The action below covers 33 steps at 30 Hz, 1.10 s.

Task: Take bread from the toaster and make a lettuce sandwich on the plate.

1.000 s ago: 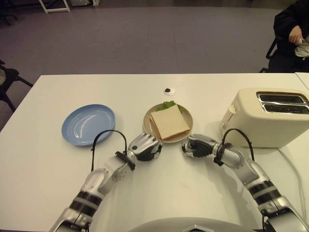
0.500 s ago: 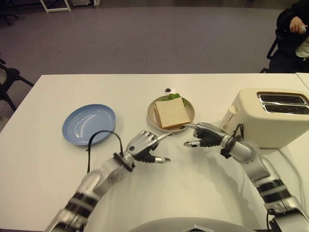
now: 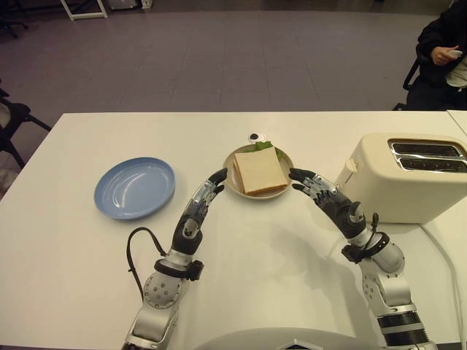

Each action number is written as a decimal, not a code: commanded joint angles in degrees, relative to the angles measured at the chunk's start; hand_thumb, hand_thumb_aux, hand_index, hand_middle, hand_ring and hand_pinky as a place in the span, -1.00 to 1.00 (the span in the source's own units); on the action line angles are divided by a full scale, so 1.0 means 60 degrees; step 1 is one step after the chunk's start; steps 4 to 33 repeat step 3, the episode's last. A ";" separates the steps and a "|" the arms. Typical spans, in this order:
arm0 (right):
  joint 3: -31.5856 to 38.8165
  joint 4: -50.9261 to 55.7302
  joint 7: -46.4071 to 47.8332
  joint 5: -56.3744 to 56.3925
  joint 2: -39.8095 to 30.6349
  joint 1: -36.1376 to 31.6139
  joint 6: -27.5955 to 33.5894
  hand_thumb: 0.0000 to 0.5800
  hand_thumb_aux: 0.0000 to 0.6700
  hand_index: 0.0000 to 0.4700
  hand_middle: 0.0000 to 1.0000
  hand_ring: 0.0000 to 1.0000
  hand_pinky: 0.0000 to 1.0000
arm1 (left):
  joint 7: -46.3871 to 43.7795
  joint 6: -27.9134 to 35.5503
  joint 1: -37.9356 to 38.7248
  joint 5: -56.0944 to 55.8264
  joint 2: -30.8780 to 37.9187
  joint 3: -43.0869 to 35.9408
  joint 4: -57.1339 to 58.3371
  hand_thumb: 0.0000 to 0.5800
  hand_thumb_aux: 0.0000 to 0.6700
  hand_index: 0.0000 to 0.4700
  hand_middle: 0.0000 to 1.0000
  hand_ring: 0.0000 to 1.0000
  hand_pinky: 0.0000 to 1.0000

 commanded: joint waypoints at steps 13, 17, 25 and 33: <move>0.0006 0.0143 0.0767 0.0572 0.0122 -0.0006 -0.0047 -1.00 -1.00 -1.00 -1.00 -1.00 -1.00 | -0.0545 -0.0006 0.0254 -0.0140 -0.0293 0.0380 -0.0036 -1.00 -1.00 -1.00 -1.00 -1.00 -1.00; 0.0006 0.0143 0.0767 0.0572 0.0122 -0.0006 -0.0047 -1.00 -1.00 -1.00 -1.00 -1.00 -1.00 | -0.0545 -0.0006 0.0254 -0.0140 -0.0293 0.0380 -0.0036 -1.00 -1.00 -1.00 -1.00 -1.00 -1.00; 0.0006 0.0143 0.0767 0.0572 0.0122 -0.0006 -0.0047 -1.00 -1.00 -1.00 -1.00 -1.00 -1.00 | -0.0545 -0.0006 0.0254 -0.0140 -0.0293 0.0380 -0.0036 -1.00 -1.00 -1.00 -1.00 -1.00 -1.00; 0.0006 0.0143 0.0767 0.0572 0.0122 -0.0006 -0.0047 -1.00 -1.00 -1.00 -1.00 -1.00 -1.00 | -0.0545 -0.0006 0.0254 -0.0140 -0.0293 0.0380 -0.0036 -1.00 -1.00 -1.00 -1.00 -1.00 -1.00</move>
